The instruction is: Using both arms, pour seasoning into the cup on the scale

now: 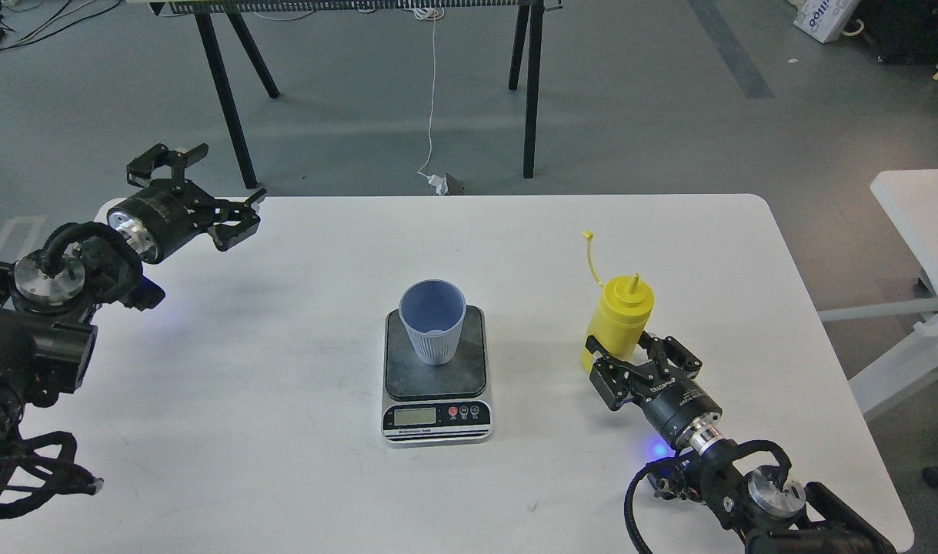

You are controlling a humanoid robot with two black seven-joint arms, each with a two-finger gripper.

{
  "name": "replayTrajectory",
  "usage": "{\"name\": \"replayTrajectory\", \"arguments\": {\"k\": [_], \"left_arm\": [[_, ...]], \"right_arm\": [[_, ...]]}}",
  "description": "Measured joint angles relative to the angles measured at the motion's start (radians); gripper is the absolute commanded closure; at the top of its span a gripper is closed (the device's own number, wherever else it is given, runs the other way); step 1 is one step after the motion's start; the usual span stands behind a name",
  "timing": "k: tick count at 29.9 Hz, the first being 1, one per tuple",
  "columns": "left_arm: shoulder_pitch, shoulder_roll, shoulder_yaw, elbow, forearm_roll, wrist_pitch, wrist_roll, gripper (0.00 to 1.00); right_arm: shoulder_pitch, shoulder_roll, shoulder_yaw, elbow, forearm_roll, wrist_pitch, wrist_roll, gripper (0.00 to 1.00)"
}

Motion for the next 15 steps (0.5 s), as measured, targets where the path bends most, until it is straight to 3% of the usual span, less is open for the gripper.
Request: {"name": "replayTrajectory", "arguments": {"k": [15], "left_arm": [[0.001,-0.012,0.000,0.000,0.000,0.000,0.000,0.00]], "right_arm": [[-0.322,-0.241,0.004,0.422,-0.001,0.000,0.000,0.01]]}}
